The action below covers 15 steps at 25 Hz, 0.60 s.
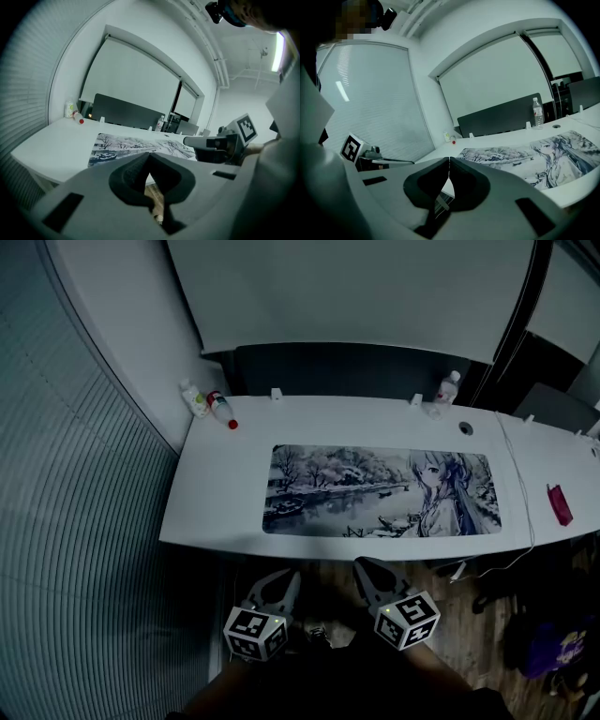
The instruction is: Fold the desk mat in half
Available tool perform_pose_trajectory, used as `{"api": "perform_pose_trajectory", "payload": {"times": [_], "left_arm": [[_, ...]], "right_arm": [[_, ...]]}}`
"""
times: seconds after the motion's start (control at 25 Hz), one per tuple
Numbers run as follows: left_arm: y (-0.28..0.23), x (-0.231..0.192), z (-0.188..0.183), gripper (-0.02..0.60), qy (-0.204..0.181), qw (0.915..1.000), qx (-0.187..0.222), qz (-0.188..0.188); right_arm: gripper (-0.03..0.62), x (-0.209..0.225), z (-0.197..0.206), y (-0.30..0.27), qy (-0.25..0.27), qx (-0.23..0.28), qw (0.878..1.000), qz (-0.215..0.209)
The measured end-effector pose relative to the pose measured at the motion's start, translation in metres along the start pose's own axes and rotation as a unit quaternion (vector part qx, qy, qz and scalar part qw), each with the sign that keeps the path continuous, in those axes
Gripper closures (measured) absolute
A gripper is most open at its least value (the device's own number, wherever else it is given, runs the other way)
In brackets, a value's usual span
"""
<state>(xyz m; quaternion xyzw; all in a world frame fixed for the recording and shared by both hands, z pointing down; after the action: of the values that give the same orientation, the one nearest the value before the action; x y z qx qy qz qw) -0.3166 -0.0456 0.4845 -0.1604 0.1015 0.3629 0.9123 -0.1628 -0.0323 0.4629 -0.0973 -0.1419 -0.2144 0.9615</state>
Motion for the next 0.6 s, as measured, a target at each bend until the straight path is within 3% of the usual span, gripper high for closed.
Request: {"api": "perform_pose_trajectory", "payload": {"times": [0.6], "left_arm": [[-0.016, -0.011, 0.012, 0.575, 0.003, 0.9992, -0.009, -0.040]], "right_arm": [[0.569, 0.020, 0.004, 0.004, -0.019, -0.010, 1.000, 0.001]]}}
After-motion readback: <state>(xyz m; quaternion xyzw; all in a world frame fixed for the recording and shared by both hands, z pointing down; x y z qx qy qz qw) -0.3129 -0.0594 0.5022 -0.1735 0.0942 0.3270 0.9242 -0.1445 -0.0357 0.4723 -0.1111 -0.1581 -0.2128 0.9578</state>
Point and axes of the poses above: the fingertips, and each gripper's own axes: y backward along the fingers, x to its right, z out of its underside, the point moved 3 cm from there along y, backward along the fingers, and after that the axes turned 9 degrees about x, right-handed, at the moved point
